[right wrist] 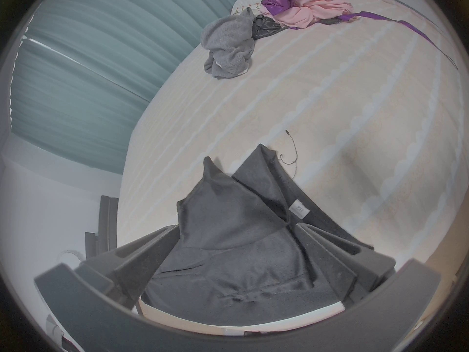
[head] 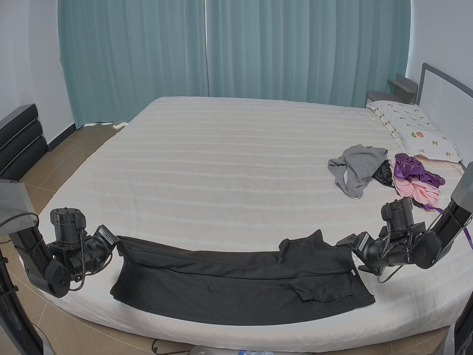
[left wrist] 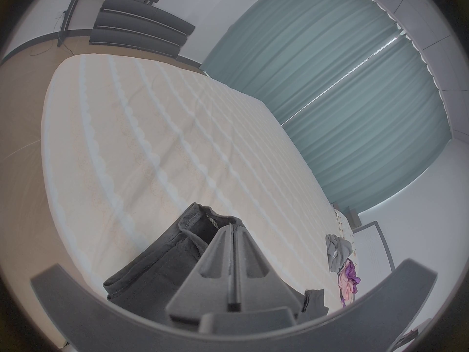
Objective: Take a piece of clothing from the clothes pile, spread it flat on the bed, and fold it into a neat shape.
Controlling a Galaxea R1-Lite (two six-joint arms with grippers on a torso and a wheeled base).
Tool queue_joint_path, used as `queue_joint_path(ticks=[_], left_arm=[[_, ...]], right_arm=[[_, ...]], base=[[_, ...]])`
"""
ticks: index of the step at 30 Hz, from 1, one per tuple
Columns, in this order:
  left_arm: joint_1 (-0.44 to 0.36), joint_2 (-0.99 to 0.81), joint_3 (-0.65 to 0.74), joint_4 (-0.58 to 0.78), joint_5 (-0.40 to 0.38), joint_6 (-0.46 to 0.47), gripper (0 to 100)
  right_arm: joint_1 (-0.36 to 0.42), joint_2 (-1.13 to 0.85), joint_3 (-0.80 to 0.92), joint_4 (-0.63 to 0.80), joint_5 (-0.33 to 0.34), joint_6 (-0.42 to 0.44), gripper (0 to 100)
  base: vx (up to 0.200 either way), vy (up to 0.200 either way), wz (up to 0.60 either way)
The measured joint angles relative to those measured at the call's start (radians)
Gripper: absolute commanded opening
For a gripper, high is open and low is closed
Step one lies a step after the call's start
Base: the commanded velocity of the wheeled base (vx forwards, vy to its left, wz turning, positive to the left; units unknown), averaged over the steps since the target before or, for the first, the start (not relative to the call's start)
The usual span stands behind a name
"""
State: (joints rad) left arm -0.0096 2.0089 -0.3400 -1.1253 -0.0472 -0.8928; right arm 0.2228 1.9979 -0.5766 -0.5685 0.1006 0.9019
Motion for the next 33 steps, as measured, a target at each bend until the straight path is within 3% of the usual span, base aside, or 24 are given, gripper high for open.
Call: queue_joint_path(ticks=[14, 15, 22, 33], left_arm=[[0.001, 0.001, 0.000, 0.000, 0.000, 0.000, 0], [0.000, 0.001, 0.000, 0.000, 0.000, 0.000, 0], [0.001, 0.001, 0.000, 0.000, 0.001, 0.000, 0], [0.002, 0.006, 0.001, 0.001, -0.001, 0.000, 0]], right_arm=[[0.033, 0.095, -0.048, -0.002, -0.031, -0.021, 100], [0.034, 0.105, -0.068, 0.001, -0.039, -0.027, 0], [0.042, 0.134, -0.097, 0.041, -0.066, -0.076, 0], [0.020, 0.073, -0.105, 0.041, -0.063, -0.076, 0]], base=[[0.000, 0.000, 0.00], [0.000, 0.000, 0.00], [0.000, 0.000, 0.00], [0.000, 0.000, 0.00]])
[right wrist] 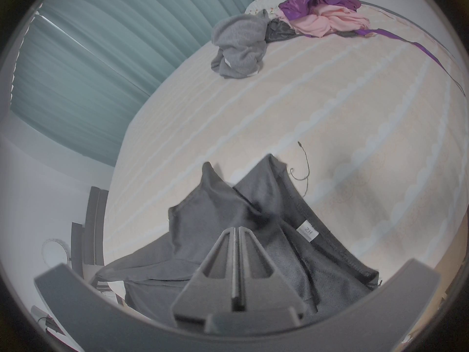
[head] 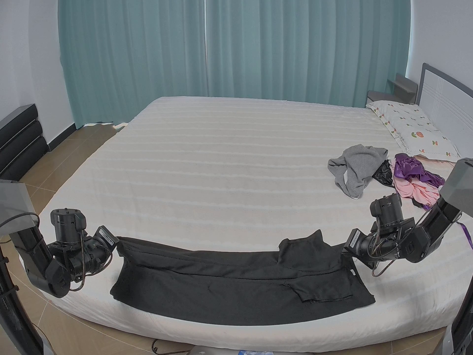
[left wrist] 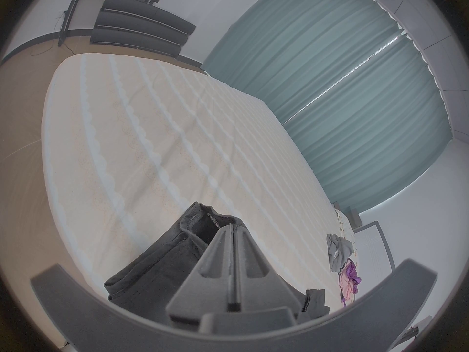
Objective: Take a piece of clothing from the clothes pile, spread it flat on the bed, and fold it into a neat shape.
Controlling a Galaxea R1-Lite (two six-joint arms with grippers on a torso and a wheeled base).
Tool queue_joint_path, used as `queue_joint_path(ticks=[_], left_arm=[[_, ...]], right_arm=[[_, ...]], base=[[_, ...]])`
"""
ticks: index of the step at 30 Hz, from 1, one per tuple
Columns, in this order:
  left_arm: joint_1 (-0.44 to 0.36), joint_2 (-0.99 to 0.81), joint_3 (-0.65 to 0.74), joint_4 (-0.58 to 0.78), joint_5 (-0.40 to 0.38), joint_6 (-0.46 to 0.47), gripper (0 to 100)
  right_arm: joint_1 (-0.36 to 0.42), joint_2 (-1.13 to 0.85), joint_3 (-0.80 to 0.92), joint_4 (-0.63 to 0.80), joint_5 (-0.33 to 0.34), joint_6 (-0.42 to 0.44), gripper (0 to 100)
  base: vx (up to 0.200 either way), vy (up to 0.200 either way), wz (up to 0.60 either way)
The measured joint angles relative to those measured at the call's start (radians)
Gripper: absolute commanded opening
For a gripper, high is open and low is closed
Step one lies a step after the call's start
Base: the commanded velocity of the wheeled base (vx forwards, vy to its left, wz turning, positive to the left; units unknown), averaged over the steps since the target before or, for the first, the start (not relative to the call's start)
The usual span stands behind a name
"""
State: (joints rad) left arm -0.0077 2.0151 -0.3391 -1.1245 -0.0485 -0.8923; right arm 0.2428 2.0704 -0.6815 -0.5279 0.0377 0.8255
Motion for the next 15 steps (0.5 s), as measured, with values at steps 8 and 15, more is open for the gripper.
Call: queue_joint_path(ticks=[8, 15], left_arm=[[0.000, 0.000, 0.010, 0.003, -0.002, 0.002, 0], [0.000, 0.001, 0.016, 0.023, -0.008, 0.005, 0]], right_arm=[[-0.044, -0.082, 0.003, 0.007, 0.011, 0.006, 0], [-0.054, -0.089, 0.031, 0.001, 0.052, 0.003, 100]], base=[[0.000, 0.000, 0.00], [0.000, 0.000, 0.00]])
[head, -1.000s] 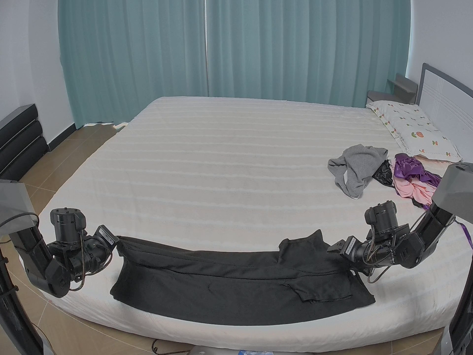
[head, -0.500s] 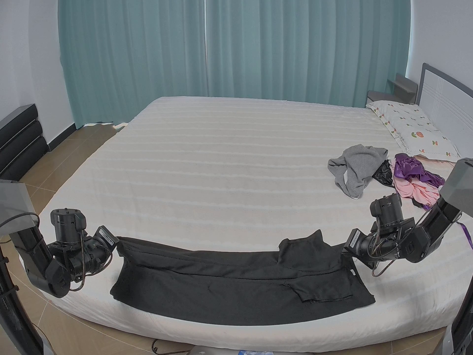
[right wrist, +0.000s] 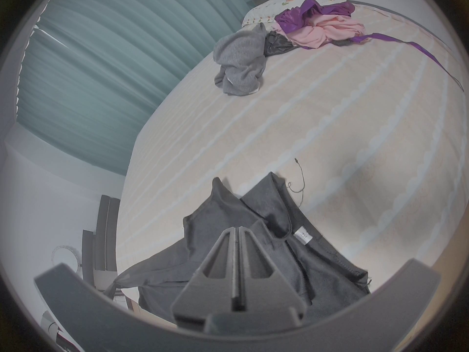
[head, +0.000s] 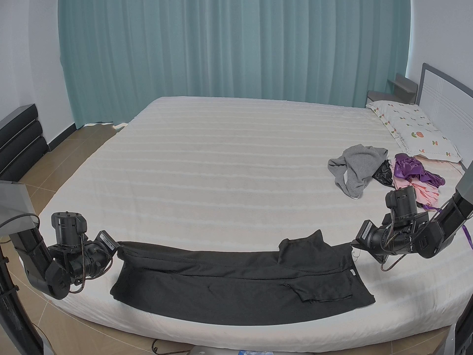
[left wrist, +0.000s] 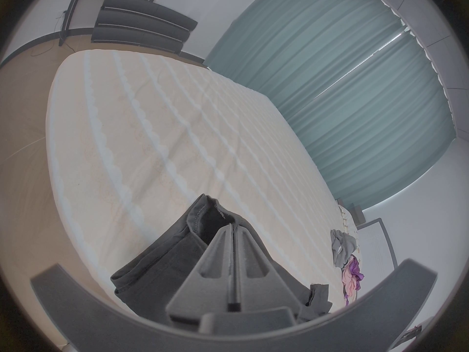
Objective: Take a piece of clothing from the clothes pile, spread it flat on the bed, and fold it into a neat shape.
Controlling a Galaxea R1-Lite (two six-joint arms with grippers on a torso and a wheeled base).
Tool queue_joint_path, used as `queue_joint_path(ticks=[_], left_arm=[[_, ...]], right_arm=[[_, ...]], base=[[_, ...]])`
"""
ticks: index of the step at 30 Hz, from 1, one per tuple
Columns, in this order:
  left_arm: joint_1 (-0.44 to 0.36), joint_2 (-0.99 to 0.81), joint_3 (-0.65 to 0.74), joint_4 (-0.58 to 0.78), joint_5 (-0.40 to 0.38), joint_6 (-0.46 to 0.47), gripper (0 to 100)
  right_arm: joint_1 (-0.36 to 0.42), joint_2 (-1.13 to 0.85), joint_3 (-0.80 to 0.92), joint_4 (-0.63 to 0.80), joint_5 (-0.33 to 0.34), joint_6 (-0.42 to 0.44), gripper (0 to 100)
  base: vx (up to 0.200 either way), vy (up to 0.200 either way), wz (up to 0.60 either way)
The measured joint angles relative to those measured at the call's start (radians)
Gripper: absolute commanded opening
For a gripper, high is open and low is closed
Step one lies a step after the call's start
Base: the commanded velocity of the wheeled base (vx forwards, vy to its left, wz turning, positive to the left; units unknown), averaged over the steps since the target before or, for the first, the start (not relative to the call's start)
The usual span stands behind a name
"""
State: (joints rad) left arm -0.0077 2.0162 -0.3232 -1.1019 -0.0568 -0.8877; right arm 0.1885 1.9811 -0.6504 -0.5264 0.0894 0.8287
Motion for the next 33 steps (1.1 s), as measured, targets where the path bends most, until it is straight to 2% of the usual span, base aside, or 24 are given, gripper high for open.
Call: queue_joint_path(ticks=[10, 11, 19, 26, 29, 33], left_arm=[[-0.001, -0.004, 0.014, 0.017, -0.011, 0.006, 0], [-0.001, -0.004, 0.016, 0.028, -0.013, 0.009, 100], [-0.003, -0.006, 0.024, 0.112, -0.026, 0.063, 100], [0.003, -0.001, 0.047, 0.121, -0.138, 0.151, 100], [0.006, 0.005, 0.065, 0.121, -0.150, 0.199, 100], [0.006, 0.028, 0.069, 0.115, -0.151, 0.204, 100]], right_arm=[[0.005, 0.029, 0.001, -0.005, 0.050, -0.004, 100], [0.006, 0.033, 0.000, -0.007, 0.052, -0.004, 100], [0.009, 0.080, 0.006, -0.057, 0.065, 0.001, 100], [0.009, 0.100, 0.018, -0.074, 0.069, 0.001, 100], [0.010, 0.102, 0.030, -0.088, 0.070, 0.000, 100], [0.012, 0.103, 0.044, -0.113, 0.070, 0.000, 100]], base=[[0.000, 0.000, 0.00], [0.000, 0.000, 0.00], [0.000, 0.000, 0.00], [0.000, 0.000, 0.00], [0.000, 0.000, 0.00], [0.000, 0.000, 0.00]])
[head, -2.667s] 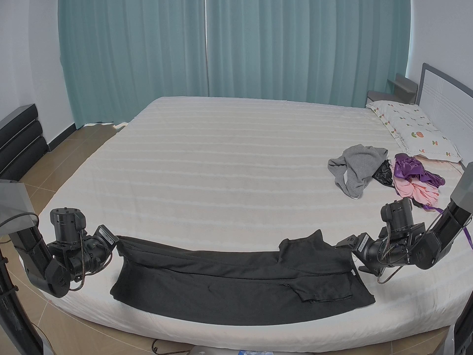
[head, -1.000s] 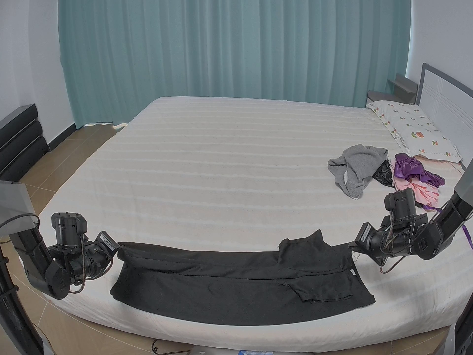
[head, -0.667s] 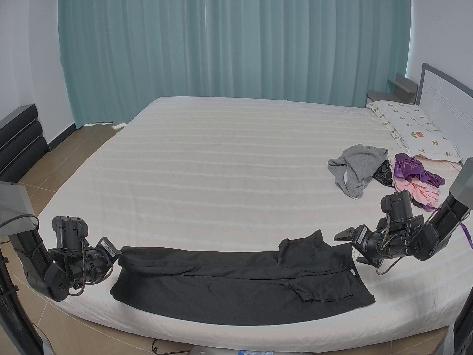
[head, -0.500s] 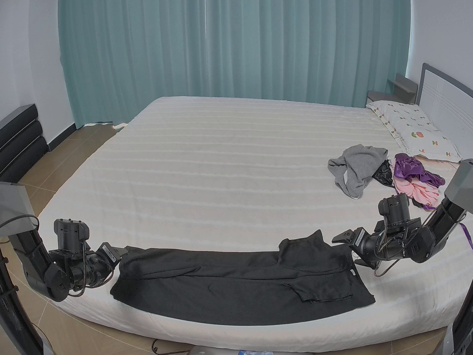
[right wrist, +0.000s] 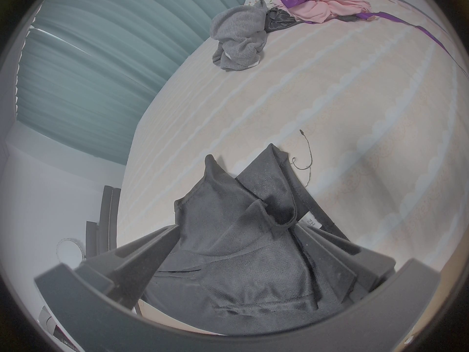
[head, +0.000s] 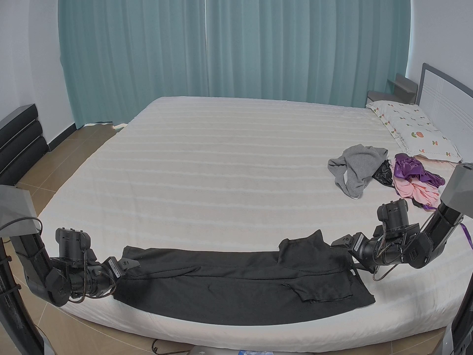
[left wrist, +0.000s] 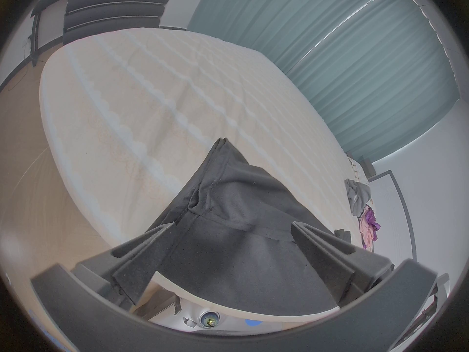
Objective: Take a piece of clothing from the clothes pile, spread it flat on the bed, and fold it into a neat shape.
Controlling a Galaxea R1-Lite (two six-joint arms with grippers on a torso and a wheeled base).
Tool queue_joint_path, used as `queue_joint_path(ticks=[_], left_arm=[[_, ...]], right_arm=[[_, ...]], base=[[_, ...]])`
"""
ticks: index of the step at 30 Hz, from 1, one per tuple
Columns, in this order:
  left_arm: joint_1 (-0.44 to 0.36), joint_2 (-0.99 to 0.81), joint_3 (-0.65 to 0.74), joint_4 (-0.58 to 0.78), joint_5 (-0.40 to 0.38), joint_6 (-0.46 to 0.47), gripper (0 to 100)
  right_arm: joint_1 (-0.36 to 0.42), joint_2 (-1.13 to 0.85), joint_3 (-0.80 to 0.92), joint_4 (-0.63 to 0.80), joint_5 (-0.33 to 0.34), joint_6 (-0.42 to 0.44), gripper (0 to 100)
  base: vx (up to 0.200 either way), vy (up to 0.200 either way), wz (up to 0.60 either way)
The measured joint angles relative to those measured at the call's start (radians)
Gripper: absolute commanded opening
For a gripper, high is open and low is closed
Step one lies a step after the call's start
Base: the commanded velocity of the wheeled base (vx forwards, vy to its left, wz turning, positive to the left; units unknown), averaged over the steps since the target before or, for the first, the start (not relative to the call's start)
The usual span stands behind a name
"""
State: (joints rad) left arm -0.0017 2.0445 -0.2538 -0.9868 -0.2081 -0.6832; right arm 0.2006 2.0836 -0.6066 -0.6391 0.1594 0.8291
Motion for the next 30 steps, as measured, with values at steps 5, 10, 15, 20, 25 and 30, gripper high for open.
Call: queue_joint_path(ticks=[5, 10, 15, 20, 25, 30], left_arm=[[-0.004, 0.048, -0.022, -0.002, 0.005, -0.003, 100], [-0.006, 0.089, -0.061, -0.008, 0.021, -0.031, 100], [-0.007, 0.116, -0.099, -0.009, 0.026, -0.047, 100], [-0.006, 0.127, -0.111, -0.009, 0.051, -0.049, 100], [-0.001, 0.126, -0.116, -0.014, 0.060, -0.051, 100], [-0.001, 0.123, -0.117, -0.064, 0.067, -0.064, 100]], right_arm=[[0.001, 0.001, 0.015, -0.019, 0.000, 0.001, 100], [0.002, 0.003, 0.023, -0.021, 0.000, 0.002, 100], [0.006, 0.003, 0.024, -0.022, 0.000, 0.004, 100], [0.007, 0.003, 0.025, -0.022, 0.000, 0.004, 100], [0.007, 0.003, 0.025, -0.021, 0.000, 0.004, 100], [0.005, 0.002, 0.025, -0.021, 0.000, 0.005, 100]], base=[[0.000, 0.000, 0.00], [0.000, 0.000, 0.00], [0.000, 0.000, 0.00], [0.000, 0.000, 0.00], [0.000, 0.000, 0.00], [0.000, 0.000, 0.00]])
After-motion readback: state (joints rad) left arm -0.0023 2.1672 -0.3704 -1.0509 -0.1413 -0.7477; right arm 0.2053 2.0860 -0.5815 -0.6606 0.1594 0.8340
